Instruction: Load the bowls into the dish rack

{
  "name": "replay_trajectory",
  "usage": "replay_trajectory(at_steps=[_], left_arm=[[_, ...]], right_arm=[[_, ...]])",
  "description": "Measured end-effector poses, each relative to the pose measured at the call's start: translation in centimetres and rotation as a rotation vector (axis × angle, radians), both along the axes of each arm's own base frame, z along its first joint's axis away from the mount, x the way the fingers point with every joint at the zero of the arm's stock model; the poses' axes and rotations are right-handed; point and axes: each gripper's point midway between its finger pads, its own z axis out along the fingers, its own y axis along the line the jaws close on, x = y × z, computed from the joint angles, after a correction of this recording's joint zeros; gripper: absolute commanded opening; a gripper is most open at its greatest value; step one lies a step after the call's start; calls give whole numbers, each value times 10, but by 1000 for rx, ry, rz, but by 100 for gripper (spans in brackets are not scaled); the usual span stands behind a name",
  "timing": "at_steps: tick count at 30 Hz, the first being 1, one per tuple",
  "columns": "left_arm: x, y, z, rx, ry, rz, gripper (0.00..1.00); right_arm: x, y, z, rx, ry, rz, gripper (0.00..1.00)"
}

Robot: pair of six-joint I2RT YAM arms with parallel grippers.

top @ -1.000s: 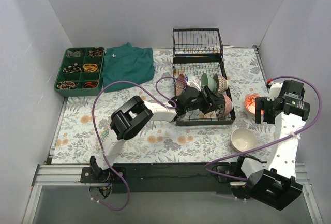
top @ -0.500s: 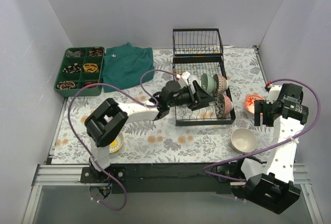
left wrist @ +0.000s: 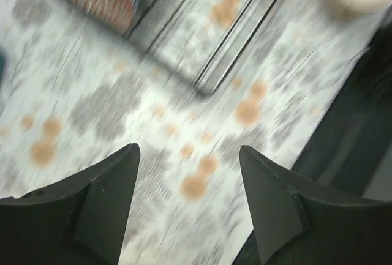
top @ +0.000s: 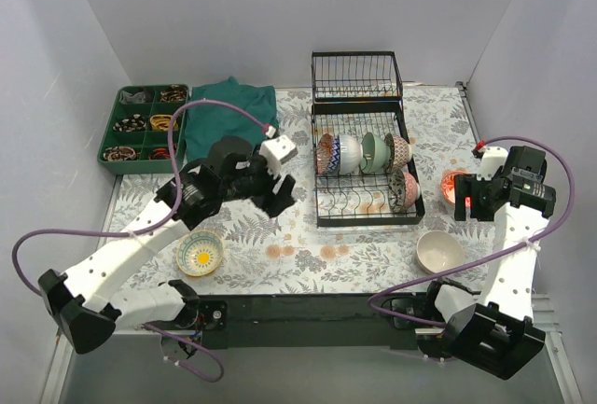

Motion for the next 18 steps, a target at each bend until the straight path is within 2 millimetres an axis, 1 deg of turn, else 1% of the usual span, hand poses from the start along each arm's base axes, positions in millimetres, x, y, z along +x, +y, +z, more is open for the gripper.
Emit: replay_trajectory(at_steps=[1,2,5,8,9,11,13,14,16,18], left_arm=[[-4,19,-13,92,-14,10,67],[-9,37,-28,185,-6,13,65],[-34,82,-73,426,102,-4,64],[-65,116,-113,606,276,-29,65],[-73,126,-125,652,330,-31,63],[-90,153,-151,748,440,-11,62],[-107,176,-170,834,538,8,61],[-114,185,-176,868,576,11,59],[-123,195,-185,907,616,17,56],[-125,204,-192,947,620,29,52]], right_arm=[[3,0,0,4,-8,6,84],[6,1,1,7,-17,10,84],[13,1,2,15,-38,23,84],[17,2,2,19,-49,35,84],[18,2,2,22,-52,39,84],[19,3,2,23,-56,45,84],[20,2,2,23,-57,49,84],[21,2,1,24,-55,50,84],[21,2,0,24,-50,52,84],[22,2,-1,25,-44,54,84]])
